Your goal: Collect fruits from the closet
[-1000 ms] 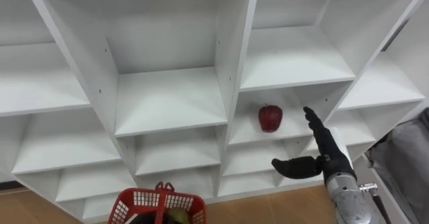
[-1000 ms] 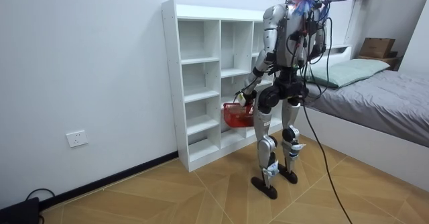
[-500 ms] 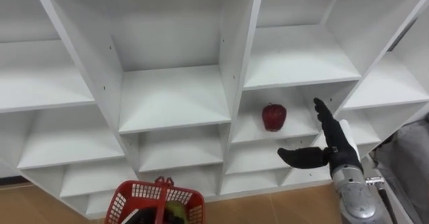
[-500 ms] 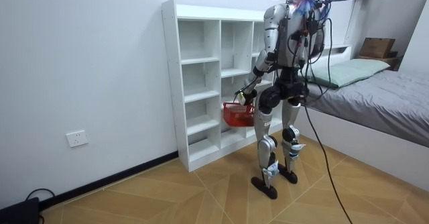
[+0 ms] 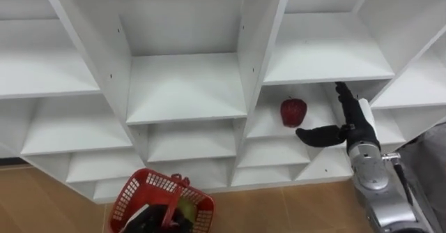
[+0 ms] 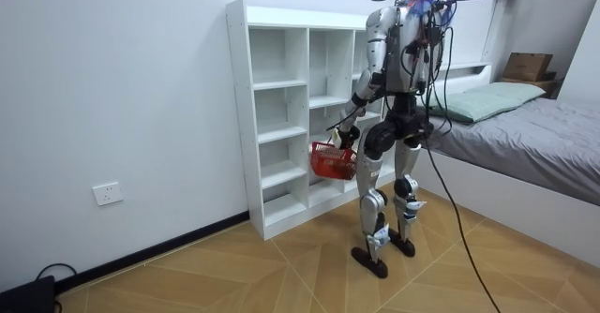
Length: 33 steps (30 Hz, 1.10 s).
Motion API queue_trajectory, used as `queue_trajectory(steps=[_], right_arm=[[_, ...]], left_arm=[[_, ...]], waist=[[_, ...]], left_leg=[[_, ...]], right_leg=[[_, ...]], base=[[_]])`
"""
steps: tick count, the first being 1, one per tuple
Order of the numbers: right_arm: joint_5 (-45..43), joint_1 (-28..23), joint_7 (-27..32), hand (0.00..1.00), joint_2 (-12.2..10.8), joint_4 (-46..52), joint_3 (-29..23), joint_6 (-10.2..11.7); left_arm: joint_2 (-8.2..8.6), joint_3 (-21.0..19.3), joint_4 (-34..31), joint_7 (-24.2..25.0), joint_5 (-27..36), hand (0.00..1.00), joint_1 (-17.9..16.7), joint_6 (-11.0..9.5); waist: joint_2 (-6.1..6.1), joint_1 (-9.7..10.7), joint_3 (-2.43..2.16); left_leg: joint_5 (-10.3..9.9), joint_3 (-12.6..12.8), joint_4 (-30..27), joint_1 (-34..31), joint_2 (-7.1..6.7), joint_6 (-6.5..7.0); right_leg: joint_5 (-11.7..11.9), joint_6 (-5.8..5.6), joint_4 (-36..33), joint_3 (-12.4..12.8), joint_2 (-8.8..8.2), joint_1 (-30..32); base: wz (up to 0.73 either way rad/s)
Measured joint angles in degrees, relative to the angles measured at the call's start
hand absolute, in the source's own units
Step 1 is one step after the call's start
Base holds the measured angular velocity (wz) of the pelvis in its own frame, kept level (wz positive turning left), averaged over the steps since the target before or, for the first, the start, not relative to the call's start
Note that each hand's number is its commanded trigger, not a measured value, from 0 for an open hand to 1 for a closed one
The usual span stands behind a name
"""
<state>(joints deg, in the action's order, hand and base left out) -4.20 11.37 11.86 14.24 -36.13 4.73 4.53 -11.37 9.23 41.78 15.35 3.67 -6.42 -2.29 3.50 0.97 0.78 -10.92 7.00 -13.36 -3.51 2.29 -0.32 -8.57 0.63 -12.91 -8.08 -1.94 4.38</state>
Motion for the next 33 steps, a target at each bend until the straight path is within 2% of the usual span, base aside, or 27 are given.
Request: queue_trajectory(steps=[3,6,14,19,24,28,33], right_arm=[[0.1,2.86,0.0,0.0,0.06,-3.78,-0.33,0.26],[0.31,4.9,0.04,0.0,0.53,-4.79,-1.54,0.43],[2.23,6.04,0.07,0.0,0.77,-5.96,-1.54,0.5],[3.79,6.56,0.2,0.0,1.23,-5.97,-1.52,0.57],[4.8,9.47,1.25,0.0,1.51,-6.3,-1.52,1.85],[5.44,10.76,1.84,0.0,1.79,-8.26,-1.49,1.91],[5.49,11.4,3.55,0.0,1.89,-10.26,-1.49,1.9]], left_arm=[[-0.19,-0.09,0.0,0.39,0.08,1.0,0.38,0.0],[-0.23,0.0,0.65,1.14,0.15,1.0,2.05,-0.01],[-0.29,0.03,3.17,1.24,0.14,1.0,2.71,0.03],[-0.4,0.03,3.72,1.14,-0.01,1.0,3.58,0.01],[-0.37,0.08,4.36,1.1,-0.03,1.0,4.21,0.01],[-0.28,0.49,4.59,0.99,0.08,1.0,4.22,0.01],[-0.11,0.6,4.59,-1.18,0.38,1.0,4.39,0.01]], waist=[[-0.36,-0.22,0.28],[-0.68,-1.08,0.86],[-0.61,-2.28,0.86],[-0.64,-2.96,0.87],[-0.47,-3.07,1.0],[-0.4,-3.39,1.04],[-0.37,-4.45,1.06]], left_leg=[[-0.05,0.01,-0.36,-0.8,0.01,0.09],[0.01,0.2,-1.87,-3.55,-0.02,0.2],[0.03,0.48,-4.17,-7.72,0.04,0.21],[0.05,-0.02,-4.79,-8.86,0.02,0.24],[0.07,-0.09,-6.05,-11.14,-0.06,0.27],[0.12,0.21,-6.31,-11.4,0.0,0.35],[0.23,0.26,-6.33,-12.26,-0.03,0.47]], right_leg=[[-0.04,0.06,-0.58,-0.02,-0.09,0.92],[-0.18,0.28,-2.35,0.08,-0.36,4.0],[-1.15,0.93,-6.04,0.26,-0.81,8.78],[-1.6,0.97,-7.44,0.13,-1.18,10.17],[-1.89,1.04,-8.99,0.16,-1.57,12.63],[-1.91,1.08,-9.07,0.03,-1.64,12.8],[-1.89,1.09,-9.31,-0.03,-1.73,13.74]], base=[[0.0],[-0.04],[0.0],[0.02],[0.0],[0.0],[0.0]])
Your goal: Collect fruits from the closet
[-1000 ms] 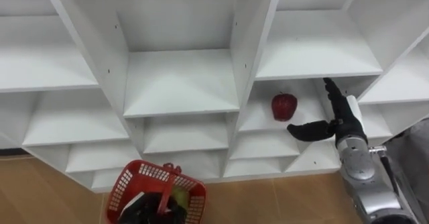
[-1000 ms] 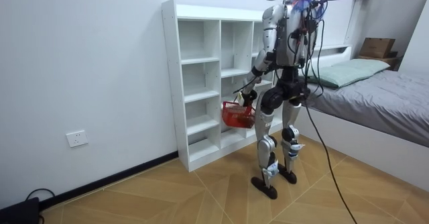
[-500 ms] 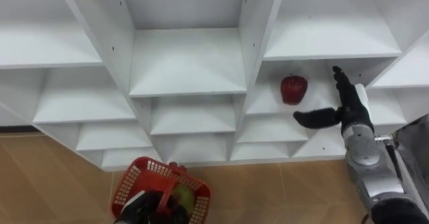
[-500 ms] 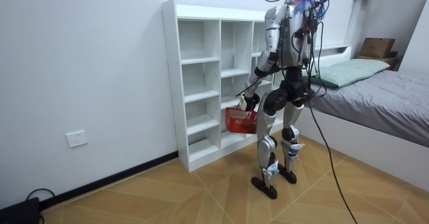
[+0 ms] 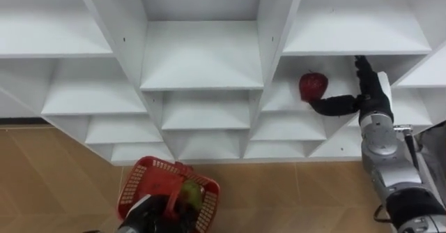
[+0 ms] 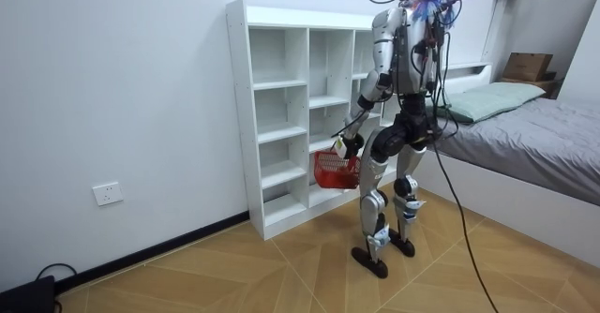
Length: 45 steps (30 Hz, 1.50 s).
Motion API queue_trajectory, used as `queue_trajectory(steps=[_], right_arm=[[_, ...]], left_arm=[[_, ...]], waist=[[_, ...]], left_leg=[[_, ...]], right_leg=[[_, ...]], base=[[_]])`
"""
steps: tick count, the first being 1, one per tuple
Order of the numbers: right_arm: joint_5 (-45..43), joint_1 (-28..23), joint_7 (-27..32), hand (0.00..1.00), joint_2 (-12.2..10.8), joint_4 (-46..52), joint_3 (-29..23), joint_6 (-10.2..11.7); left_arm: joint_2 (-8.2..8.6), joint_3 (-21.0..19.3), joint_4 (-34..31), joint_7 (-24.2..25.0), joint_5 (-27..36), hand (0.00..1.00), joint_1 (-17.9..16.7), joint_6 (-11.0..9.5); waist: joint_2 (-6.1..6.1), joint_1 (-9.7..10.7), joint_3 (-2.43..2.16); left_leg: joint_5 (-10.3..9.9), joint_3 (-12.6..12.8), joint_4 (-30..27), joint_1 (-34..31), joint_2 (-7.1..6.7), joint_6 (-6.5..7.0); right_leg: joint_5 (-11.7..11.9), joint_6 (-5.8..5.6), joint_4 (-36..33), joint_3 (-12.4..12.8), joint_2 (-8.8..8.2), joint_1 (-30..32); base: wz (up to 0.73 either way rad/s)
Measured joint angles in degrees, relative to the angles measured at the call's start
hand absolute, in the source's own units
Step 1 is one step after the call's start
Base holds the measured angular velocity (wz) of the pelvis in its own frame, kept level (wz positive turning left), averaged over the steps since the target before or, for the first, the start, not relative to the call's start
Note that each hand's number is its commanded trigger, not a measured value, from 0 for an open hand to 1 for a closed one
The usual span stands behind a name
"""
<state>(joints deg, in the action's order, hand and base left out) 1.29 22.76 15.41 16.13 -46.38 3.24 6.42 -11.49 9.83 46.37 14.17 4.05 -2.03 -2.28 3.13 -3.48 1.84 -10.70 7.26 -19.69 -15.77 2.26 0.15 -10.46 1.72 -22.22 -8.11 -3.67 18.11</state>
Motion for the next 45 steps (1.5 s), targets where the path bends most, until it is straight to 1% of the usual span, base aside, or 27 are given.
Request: queue_trajectory(steps=[4,6,8,13,19,22,24,26,29,32,37,40,43,45], right_arm=[[-0.16,1.01,0.84,0.0,0.01,-1.41,-0.01,-0.07],[-0.32,1.77,1.14,0.0,0.04,-1.73,-0.01,-0.07],[-0.39,2.45,1.28,0.0,0.03,-2.24,0.0,-0.07],[-0.83,4.1,1.59,0.0,0.16,-2.41,0.01,-0.08],[-0.86,4.32,1.64,0.0,0.22,-2.37,0.61,-0.15],[-1.91,4.56,1.64,0.0,0.21,-2.36,0.64,-0.18],[-2.8,5.29,1.65,0.0,0.22,-2.36,0.64,-0.18],[-2.94,5.79,1.96,0.0,0.22,-2.29,0.67,-0.17],[-3.39,5.94,2.67,0.0,0.21,-1.73,0.85,-0.17],[-3.68,5.94,2.8,0.0,0.15,-0.95,1.67,-0.17],[-5.79,6.15,2.79,0.0,-0.06,0.24,1.83,-0.17],[-7.8,6.5,2.7,0.0,-0.29,0.23,2.46,-0.17],[-8.65,6.51,2.62,0.0,-0.29,0.22,2.47,-0.17],[-8.65,6.51,2.55,0.0,-0.28,0.2,2.61,-0.17]], left_arm=[[0.24,-0.01,0.21,-0.29,0.25,1.0,0.13,0.0],[0.64,0.01,0.83,-1.04,0.27,1.0,0.72,0.0],[0.84,0.25,1.83,-1.24,0.27,1.0,1.61,0.01],[0.81,0.79,2.29,-1.38,0.36,1.0,3.04,0.01],[0.73,4.11,2.26,-1.1,0.34,1.0,3.71,0.05],[0.82,5.02,2.22,-0.39,0.33,1.0,3.8,0.06],[0.75,4.98,2.32,0.07,0.37,1.0,3.99,0.07],[0.78,5.22,3.08,0.17,0.4,1.0,4.4,0.07],[0.66,6.09,3.25,0.17,0.86,1.0,4.42,0.21],[0.68,6.13,3.27,0.19,1.09,1.0,4.48,0.32],[0.71,6.15,4.74,0.16,4.36,1.0,5.08,0.39],[0.76,6.16,5.33,0.07,5.37,1.0,5.16,0.67],[0.95,6.17,5.33,0.06,5.38,1.0,5.19,0.87],[1.18,6.17,5.37,0.06,5.38,1.0,5.18,1.1]], waist=[[0.02,-0.12,0.02],[0.22,-0.09,0.17],[0.24,-0.23,0.18],[0.45,-0.27,0.34],[0.52,-1.21,0.39],[0.85,-1.57,0.58],[1.45,-1.54,0.93],[1.74,-1.55,1.08],[1.81,-1.57,1.08],[1.8,-1.57,1.07],[1.61,-1.65,0.98],[1.16,-1.79,0.95],[0.23,-2.01,0.84],[-0.59,-2.09,0.53]], left_leg=[[0.08,-0.13,0.03,-0.51,-0.02,0.09],[0.1,-0.12,0.03,-1.03,-0.05,0.12],[0.11,-0.23,-0.03,-1.54,-0.05,0.13],[0.14,-0.27,-0.09,-3.27,-0.08,0.14],[0.14,-0.19,0.03,-4.4,-0.13,0.14],[0.15,-0.21,0.17,-4.51,-0.23,0.15],[0.15,-0.21,0.12,-4.48,-0.29,0.15],[0.15,-0.22,0.01,-4.48,-0.31,0.16],[0.27,-0.09,-0.01,-4.52,-0.54,0.34],[0.39,-0.05,0.01,-4.54,-0.75,0.49],[0.46,-0.05,-0.04,-4.54,-0.86,0.61],[0.46,-0.07,-0.01,-4.62,-0.86,0.62],[0.46,-0.16,0.12,-4.69,-0.85,0.62],[0.48,-0.18,0.28,-4.67,-0.85,0.65]], right_leg=[[0.0,0.0,0.21,-0.47,-0.13,0.2],[0.02,-0.01,0.16,-0.45,-0.15,0.77],[0.02,-0.01,0.17,-0.58,-0.16,1.14],[0.03,0.01,-0.43,-0.49,-0.17,2.98],[0.01,0.01,-0.72,-0.48,-0.26,4.47],[-0.04,0.03,-1.21,-0.41,-0.37,4.99],[-0.18,0.07,-1.4,-0.42,-0.45,5.03],[-0.18,0.07,-1.32,-0.45,-0.46,4.93],[-0.22,0.0,-1.4,-0.43,-0.66,4.99],[-0.31,-0.15,-1.58,-0.43,-0.95,5.15],[-0.2,-0.33,-1.48,-0.74,-1.16,4.85],[-0.16,-0.38,-1.44,-0.81,-1.17,4.9],[-0.16,-0.37,-1.47,-1.31,-1.19,4.92],[-0.15,-0.36,-1.53,-1.34,-1.21,4.99]], base=[[0.05],[0.0],[0.0],[0.0],[-0.02],[0.0],[0.0],[0.0],[0.0],[0.0],[0.02],[0.0],[0.02],[0.0]])
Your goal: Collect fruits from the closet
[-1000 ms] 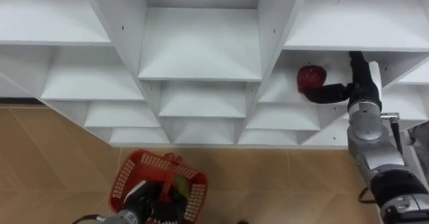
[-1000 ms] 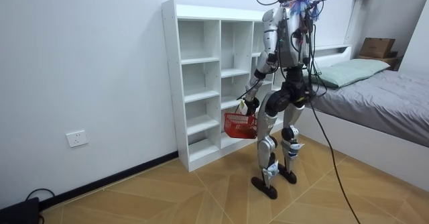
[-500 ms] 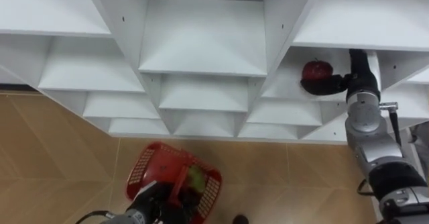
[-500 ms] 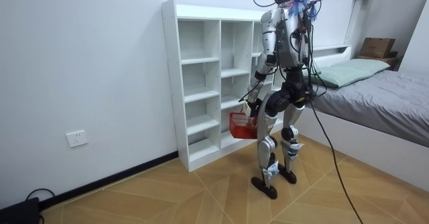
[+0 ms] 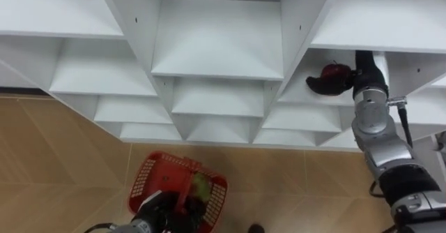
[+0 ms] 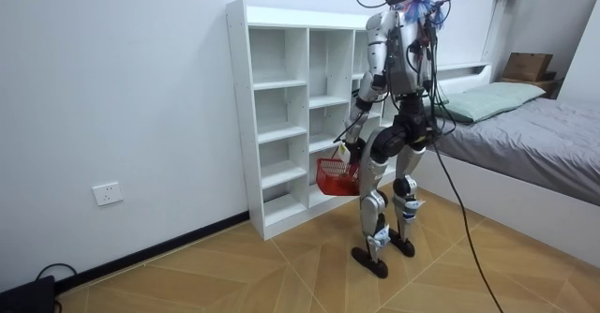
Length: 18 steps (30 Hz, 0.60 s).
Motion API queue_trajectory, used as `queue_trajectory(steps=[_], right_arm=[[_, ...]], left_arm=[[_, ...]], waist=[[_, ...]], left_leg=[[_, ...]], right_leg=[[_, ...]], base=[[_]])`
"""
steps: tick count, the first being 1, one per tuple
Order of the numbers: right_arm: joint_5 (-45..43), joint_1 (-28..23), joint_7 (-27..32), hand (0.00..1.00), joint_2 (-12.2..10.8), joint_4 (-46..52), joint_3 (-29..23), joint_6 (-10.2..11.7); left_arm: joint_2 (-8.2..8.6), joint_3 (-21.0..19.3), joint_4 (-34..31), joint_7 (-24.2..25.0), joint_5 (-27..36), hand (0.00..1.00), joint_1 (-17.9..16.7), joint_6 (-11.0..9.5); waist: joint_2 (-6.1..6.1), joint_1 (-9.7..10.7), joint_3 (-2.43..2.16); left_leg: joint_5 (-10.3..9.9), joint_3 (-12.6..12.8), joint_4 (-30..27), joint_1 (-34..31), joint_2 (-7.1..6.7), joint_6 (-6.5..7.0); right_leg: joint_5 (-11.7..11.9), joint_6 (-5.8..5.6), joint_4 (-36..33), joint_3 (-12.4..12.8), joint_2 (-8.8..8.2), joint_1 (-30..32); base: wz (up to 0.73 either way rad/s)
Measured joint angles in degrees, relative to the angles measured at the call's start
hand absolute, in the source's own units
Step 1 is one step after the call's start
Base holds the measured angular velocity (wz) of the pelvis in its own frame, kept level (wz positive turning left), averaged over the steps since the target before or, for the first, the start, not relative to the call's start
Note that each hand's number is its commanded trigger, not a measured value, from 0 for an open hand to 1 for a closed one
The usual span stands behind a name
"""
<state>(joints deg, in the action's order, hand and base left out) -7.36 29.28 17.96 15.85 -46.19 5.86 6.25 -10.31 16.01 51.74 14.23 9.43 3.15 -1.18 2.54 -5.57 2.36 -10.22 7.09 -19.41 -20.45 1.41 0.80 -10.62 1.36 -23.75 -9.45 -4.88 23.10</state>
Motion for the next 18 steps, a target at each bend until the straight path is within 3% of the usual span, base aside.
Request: queue_trajectory(steps=[4,18], right_arm=[[-0.01,-0.02,-0.13,0.0,0.0,-0.6,0.63,-0.07],[-2.69,0.02,-2.0,0.0,0.29,-6.67,0.87,-1.31]], left_arm=[[0.2,-0.01,0.11,0.0,0.01,1.0,0.09,0.03],[0.15,0.35,0.23,2.14,-0.01,1.0,0.76,0.86]], waist=[[-0.46,-0.09,-0.22],[0.06,-0.32,0.07]], left_leg=[[0.07,0.04,0.03,0.11,0.0,0.01],[0.25,0.17,0.04,0.02,-0.21,0.19]], right_leg=[[0.01,0.02,-0.1,-0.08,-0.03,0.0],[-0.03,-0.01,0.01,0.01,-0.35,0.22]], base=[[0.0],[0.0]])
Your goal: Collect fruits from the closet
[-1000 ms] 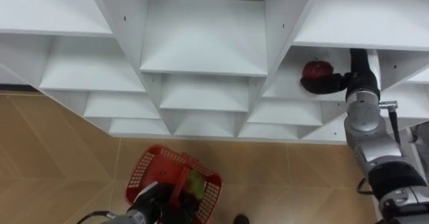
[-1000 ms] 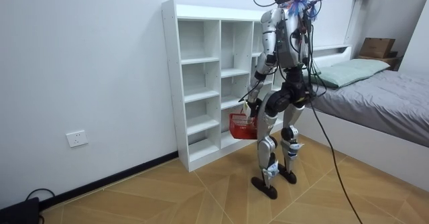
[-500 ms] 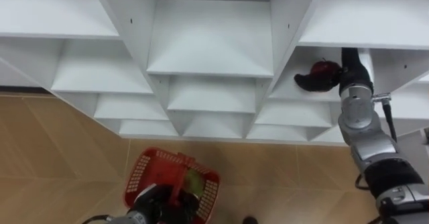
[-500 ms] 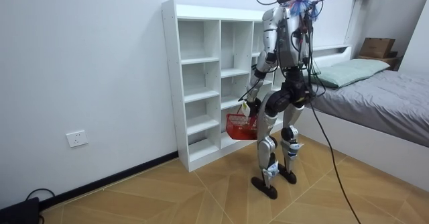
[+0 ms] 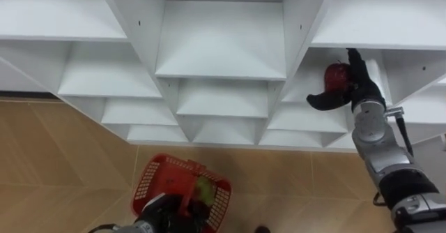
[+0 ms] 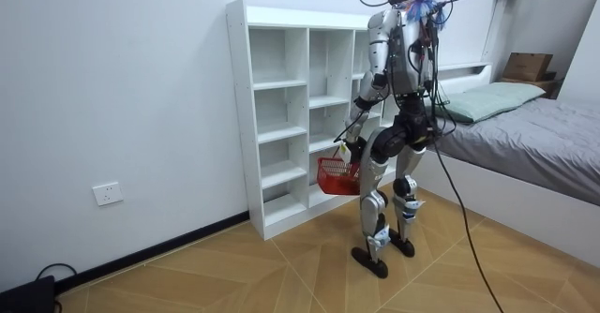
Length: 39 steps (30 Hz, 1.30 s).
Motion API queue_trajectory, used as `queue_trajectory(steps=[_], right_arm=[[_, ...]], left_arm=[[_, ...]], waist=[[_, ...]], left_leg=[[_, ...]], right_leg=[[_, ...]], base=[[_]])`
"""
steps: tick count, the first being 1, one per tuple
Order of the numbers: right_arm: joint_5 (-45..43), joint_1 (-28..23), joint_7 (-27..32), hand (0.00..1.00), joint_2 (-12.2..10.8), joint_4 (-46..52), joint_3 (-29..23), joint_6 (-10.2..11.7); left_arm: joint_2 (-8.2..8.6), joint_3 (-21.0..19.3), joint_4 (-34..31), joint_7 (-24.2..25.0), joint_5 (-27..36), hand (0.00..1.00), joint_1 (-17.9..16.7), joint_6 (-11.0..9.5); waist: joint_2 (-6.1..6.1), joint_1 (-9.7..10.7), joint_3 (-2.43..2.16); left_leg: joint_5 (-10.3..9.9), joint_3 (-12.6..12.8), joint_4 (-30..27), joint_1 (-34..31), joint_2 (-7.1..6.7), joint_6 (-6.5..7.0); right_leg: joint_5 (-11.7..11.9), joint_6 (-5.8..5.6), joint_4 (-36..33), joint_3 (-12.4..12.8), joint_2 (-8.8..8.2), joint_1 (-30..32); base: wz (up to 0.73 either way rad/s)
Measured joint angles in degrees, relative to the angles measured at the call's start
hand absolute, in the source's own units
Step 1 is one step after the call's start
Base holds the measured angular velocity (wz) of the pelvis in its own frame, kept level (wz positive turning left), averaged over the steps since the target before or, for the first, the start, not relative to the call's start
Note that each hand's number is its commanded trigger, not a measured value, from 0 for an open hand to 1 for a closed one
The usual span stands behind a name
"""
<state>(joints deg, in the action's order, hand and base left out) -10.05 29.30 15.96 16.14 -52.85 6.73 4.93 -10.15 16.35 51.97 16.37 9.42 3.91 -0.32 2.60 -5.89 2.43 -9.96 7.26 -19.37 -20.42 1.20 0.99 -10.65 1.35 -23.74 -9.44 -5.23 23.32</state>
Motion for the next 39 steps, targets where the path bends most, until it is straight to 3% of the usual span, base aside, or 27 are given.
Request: queue_trajectory(steps=[5,12,39], right_arm=[[0.03,0.0,-0.63,0.0,0.66,-0.42,-0.1,-0.04],[-0.29,0.07,-0.63,0.0,1.77,-0.4,-0.11,-0.06],[-0.29,0.04,-0.68,0.0,2.13,-0.82,-0.11,-0.06]], left_arm=[[0.02,0.04,0.32,0.17,0.0,1.0,0.47,0.0],[-0.02,0.14,0.45,0.17,-0.08,1.0,0.77,-0.01],[-0.22,0.14,1.03,0.08,-0.02,1.0,1.37,-0.03]], waist=[[0.65,0.06,0.34],[1.59,0.1,0.31],[1.12,0.55,0.24]], left_leg=[[0.01,0.0,0.01,-0.01,0.0,0.0],[0.01,-0.05,-0.27,-0.91,0.02,0.0],[0.01,-0.43,-0.39,-1.42,0.14,0.0]], right_leg=[[0.0,0.0,-0.05,0.02,0.0,-0.04],[0.03,-0.01,-0.12,0.0,0.0,0.64],[0.19,0.06,-0.11,-0.21,0.13,0.93]], base=[[0.0],[0.0],[0.0]])
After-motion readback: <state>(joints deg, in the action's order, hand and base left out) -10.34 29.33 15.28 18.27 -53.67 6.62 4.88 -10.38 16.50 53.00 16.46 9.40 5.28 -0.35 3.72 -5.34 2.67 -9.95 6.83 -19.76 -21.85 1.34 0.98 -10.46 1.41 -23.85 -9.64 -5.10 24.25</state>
